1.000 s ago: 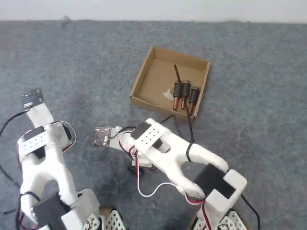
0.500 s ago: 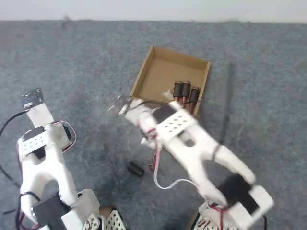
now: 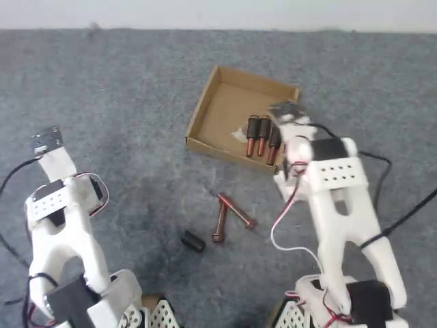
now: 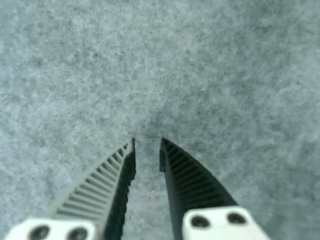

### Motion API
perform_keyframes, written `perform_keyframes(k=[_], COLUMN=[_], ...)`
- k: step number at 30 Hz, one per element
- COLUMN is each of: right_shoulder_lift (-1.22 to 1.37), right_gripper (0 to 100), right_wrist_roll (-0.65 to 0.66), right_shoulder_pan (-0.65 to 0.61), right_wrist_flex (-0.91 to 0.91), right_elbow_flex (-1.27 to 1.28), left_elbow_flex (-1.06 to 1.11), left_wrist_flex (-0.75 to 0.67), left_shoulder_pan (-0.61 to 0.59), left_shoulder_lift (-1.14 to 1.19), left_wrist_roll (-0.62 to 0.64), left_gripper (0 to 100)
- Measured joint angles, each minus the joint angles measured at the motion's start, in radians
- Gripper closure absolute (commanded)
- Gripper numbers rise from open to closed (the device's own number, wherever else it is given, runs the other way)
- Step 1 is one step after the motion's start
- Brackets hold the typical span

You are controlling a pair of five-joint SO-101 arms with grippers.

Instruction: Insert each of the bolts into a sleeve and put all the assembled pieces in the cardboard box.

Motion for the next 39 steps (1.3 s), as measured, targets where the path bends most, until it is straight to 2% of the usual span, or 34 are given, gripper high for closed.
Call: perform_keyframes(k=[5, 12, 15, 20, 24, 29, 32, 39], right_shoulder_lift=[-0.003, -0.040, -0.135, -0.345, -0.482, -0.525, -0.525, -0.526], right_gripper=[99.2, 99.2, 99.2, 99.2, 99.2, 99.2, 99.2, 99.2], right_wrist_roll=[0.000, -0.005, -0.006, 0.005, 0.023, 0.025, 0.028, 0.091], right_shoulder_pan=[0.158, 0.341, 0.416, 0.531, 0.600, 0.631, 0.654, 0.677], right_wrist_flex=[-0.074, -0.209, -0.267, -0.358, -0.376, -0.377, -0.390, -0.448], right_elbow_flex=[0.110, 0.249, 0.347, 0.562, 0.651, 0.663, 0.686, 0.750], left_elbow_flex=[0.000, 0.000, -0.005, -0.051, -0.163, -0.336, -0.365, -0.288], left_wrist_flex=[0.000, 0.074, 0.091, 0.143, 0.272, 0.433, 0.463, 0.466], left_shoulder_pan=[0.037, 0.167, 0.284, 0.525, 0.738, 0.985, 1.092, 1.214], left_shoulder_lift=[0.000, 0.000, 0.000, 0.000, 0.000, 0.000, 0.000, 0.000], left_wrist_roll=[-0.020, -0.175, -0.249, -0.272, -0.272, -0.275, -0.365, -0.772], left_gripper=[92, 92, 92, 92, 92, 92, 92, 92])
